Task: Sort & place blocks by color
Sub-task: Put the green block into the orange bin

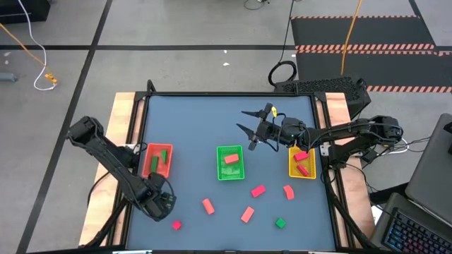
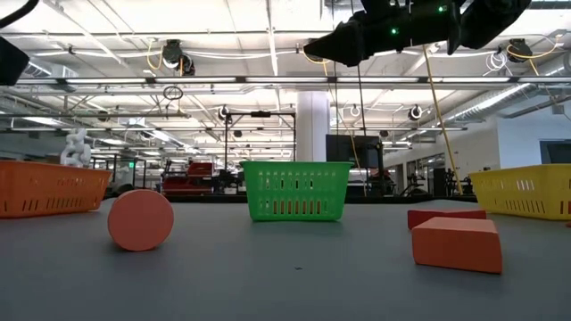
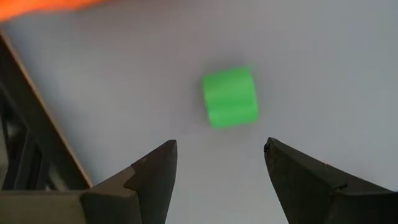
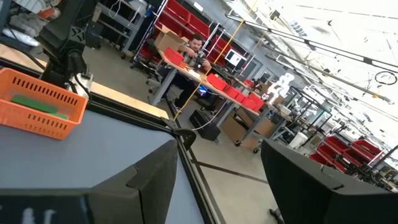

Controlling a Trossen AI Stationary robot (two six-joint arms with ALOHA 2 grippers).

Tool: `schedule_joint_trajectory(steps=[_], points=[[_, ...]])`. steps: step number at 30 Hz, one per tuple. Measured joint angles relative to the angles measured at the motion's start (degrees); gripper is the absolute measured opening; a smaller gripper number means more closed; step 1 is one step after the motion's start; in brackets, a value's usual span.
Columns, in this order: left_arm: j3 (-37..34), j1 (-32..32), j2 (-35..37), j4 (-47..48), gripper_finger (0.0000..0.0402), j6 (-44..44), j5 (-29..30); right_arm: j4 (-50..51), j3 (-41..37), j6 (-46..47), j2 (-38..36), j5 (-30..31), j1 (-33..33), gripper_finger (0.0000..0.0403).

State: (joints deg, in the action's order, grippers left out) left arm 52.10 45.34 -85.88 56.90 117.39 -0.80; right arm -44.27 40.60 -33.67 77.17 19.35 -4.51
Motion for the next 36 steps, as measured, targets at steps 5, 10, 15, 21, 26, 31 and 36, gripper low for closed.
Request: schedule_joint_trajectory(steps=[5, 10, 15, 21, 26, 31, 36], points=[[0.00, -0.70, -1.69, -0.25, 0.0241, -1.84, 3.41, -0.02, 0.00, 0.00, 0.00, 0.00, 0.02, 0.0226], [0.00, -1.70, -3.99, -1.77, 0.0241, -3.66, 3.45, -0.02, 0.00, 0.00, 0.00, 0.00, 0.02, 0.0226], [0.00, -2.39, -5.83, -4.00, 0.0241, -4.86, 2.76, -0.02, 0.00, 0.01, 0.00, 0.00, 0.02, 0.0226], [-0.02, -2.67, -6.20, -3.34, 0.0241, -4.63, 2.39, -0.02, 0.00, 0.00, 0.00, 0.01, 0.01, 0.0226], [-0.02, -2.67, -6.19, -3.21, 0.0241, -4.55, 2.32, 0.00, 0.00, 0.00, 0.00, 0.00, 0.02, 0.0226], [-0.02, -2.64, -6.19, -2.92, 0.0241, -4.42, 2.32, -0.02, 0.00, 0.01, 0.00, 0.01, 0.01, 0.0226], [-0.02, -2.69, -6.60, -0.90, 0.0241, -3.70, 2.54, -0.02, 0.00, 0.00, 0.00, 0.00, 0.01, 0.0227]])
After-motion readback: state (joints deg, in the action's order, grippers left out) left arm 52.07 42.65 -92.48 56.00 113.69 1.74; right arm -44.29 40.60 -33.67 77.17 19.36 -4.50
